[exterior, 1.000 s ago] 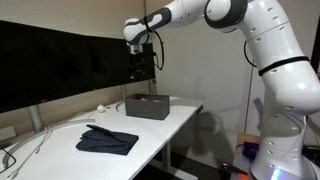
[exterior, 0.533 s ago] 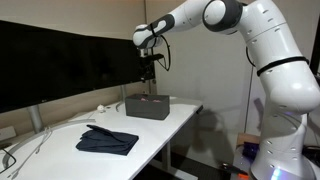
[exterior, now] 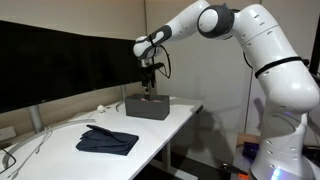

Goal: Pick up the clothes from the box and put them on the table

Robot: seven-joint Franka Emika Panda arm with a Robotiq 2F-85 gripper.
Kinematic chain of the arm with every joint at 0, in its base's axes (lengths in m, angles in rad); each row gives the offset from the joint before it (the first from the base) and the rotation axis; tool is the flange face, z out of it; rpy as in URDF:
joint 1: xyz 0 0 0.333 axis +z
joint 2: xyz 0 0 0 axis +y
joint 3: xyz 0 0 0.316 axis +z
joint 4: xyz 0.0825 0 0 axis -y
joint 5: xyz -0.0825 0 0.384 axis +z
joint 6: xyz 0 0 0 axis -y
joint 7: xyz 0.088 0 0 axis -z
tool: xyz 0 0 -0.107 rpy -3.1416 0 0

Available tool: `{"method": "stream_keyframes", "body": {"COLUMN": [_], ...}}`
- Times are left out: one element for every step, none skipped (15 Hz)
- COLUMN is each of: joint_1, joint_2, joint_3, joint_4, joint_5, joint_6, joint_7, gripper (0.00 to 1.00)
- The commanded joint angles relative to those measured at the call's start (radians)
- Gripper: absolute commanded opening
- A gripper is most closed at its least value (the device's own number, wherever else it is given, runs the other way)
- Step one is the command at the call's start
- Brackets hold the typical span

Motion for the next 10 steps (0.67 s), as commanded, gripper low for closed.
{"method": "stream_keyframes", "body": {"joint_1": [-0.011, -0.007, -0.005, -0.003, -0.001, 0.0, -0.003, -0.004, -0.005, -0.006], "joint_2": [0.019, 0.028, 0.036, 0.041, 0.048, 0.054, 0.055, 0.06, 0.068, 0.073], "joint_3": [0.025, 0.031, 0.037, 0.043, 0.049, 0.054, 0.057, 0.059, 0.06, 0.06], "joint_4": [-0.008, -0.006, -0.005, -0.004, -0.002, 0.001, -0.004, -0.004, -0.001, 0.0], "joint_5": [0.014, 0.013, 0.014, 0.014, 0.015, 0.017, 0.018, 0.017, 0.018, 0.018], "joint_6": [0.007, 0.004, 0.002, 0.003, 0.002, 0.001, 0.009, 0.006, 0.001, -0.003], "joint_7": [-0.043, -0.041, -0.041, -0.041, -0.04, -0.039, -0.041, -0.04, -0.042, -0.042], "gripper": [1.0, 1.0, 1.0, 1.0, 1.0, 1.0, 1.0, 1.0, 1.0, 1.0]}}
